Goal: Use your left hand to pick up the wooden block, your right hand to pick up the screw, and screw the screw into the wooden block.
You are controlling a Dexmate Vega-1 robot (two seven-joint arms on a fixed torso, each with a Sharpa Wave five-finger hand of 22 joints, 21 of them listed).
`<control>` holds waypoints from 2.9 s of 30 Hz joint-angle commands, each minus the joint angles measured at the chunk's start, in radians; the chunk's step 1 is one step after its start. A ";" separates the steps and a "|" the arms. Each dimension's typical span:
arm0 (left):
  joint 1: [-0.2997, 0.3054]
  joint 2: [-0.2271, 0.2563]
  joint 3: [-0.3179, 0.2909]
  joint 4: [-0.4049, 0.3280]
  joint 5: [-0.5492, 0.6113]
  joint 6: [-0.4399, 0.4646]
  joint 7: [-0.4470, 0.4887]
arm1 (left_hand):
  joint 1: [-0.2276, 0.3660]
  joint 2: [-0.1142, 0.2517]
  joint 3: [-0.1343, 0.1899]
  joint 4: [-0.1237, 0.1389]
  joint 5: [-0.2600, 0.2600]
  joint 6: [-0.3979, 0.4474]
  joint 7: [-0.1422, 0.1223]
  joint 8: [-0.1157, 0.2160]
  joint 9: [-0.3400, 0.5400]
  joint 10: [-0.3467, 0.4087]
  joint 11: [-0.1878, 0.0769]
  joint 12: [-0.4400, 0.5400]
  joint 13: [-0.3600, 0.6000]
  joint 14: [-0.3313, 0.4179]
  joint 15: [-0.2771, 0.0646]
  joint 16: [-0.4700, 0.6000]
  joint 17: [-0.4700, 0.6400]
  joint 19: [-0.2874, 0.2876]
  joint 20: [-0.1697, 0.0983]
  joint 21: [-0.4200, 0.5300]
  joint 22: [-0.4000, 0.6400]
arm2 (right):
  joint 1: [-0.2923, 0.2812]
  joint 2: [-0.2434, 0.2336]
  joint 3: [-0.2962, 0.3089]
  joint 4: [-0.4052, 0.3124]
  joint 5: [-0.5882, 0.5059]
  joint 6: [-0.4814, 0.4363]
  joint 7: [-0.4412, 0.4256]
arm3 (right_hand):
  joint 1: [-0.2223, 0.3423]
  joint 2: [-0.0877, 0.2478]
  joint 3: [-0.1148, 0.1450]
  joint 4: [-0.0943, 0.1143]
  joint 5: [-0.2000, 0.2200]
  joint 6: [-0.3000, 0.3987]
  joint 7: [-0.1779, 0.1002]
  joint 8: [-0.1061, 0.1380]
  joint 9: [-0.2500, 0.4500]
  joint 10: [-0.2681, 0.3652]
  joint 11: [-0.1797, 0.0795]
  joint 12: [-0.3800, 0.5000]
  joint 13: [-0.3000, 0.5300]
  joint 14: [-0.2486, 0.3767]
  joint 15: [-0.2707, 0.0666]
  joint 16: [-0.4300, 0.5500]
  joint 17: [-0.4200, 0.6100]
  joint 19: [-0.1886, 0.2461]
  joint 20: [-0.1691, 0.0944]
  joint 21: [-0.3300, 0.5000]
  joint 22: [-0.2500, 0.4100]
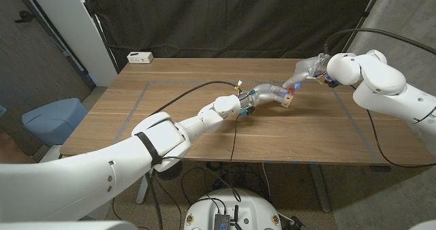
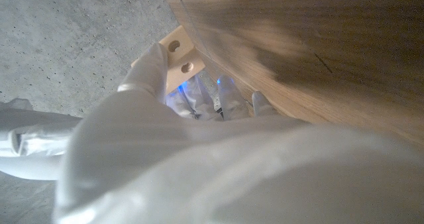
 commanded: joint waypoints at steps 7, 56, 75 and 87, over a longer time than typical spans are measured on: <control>0.026 0.024 0.000 -0.051 0.006 -0.014 0.002 | -0.048 0.058 0.060 0.055 0.002 0.073 0.024 0.009 0.006 0.012 -0.007 0.020 0.003 0.009 -0.057 0.006 0.005 0.005 0.001 0.008 0.005 | -0.027 -0.064 0.056 -0.045 0.122 0.013 0.009 | 0.023 -0.023 0.004 -0.043 0.001 -0.114 -0.010 -0.056 0.011 -0.081 0.010 -0.008 0.008 -0.058 -0.009 -0.023 -0.003 -0.047 0.026 -0.007 0.003; 0.093 0.101 -0.001 -0.245 0.021 0.063 0.007 | -0.051 0.060 0.063 0.058 0.001 0.073 0.027 0.010 0.006 0.012 -0.005 0.021 0.003 0.010 -0.057 0.003 0.004 0.007 -0.001 0.008 0.005 | -0.003 -0.068 0.020 -0.076 0.020 0.057 0.089 | 0.331 -0.045 0.125 -0.142 0.002 -0.146 -0.126 -0.045 0.035 -0.228 -0.152 0.018 0.014 -0.152 -0.048 -0.002 0.003 -0.103 0.050 0.006 0.002; 0.100 0.108 0.000 -0.266 0.021 0.077 0.007 | -0.051 0.062 0.063 0.058 0.000 0.071 0.028 0.009 0.006 0.012 -0.004 0.022 0.004 0.010 -0.057 0.003 0.005 0.008 -0.001 0.008 0.005 | -0.031 -0.064 0.041 -0.078 0.018 0.067 0.067 | 0.366 -0.045 0.149 -0.137 0.003 -0.034 -0.126 0.006 0.035 -0.179 -0.171 0.027 0.012 -0.122 -0.074 0.009 0.007 -0.085 0.034 0.009 0.002; 0.094 0.100 0.002 -0.253 0.022 0.075 0.007 | -0.053 0.062 0.065 0.059 0.000 0.072 0.028 0.010 0.006 0.012 -0.003 0.021 0.003 0.012 -0.057 0.003 0.005 0.008 -0.001 0.008 0.005 | -0.051 -0.069 0.054 -0.076 0.025 0.074 0.036 | 0.371 -0.039 0.159 -0.131 0.003 0.007 -0.127 0.025 0.034 -0.150 -0.181 0.032 0.011 -0.100 -0.088 0.017 0.010 -0.073 0.026 0.011 0.002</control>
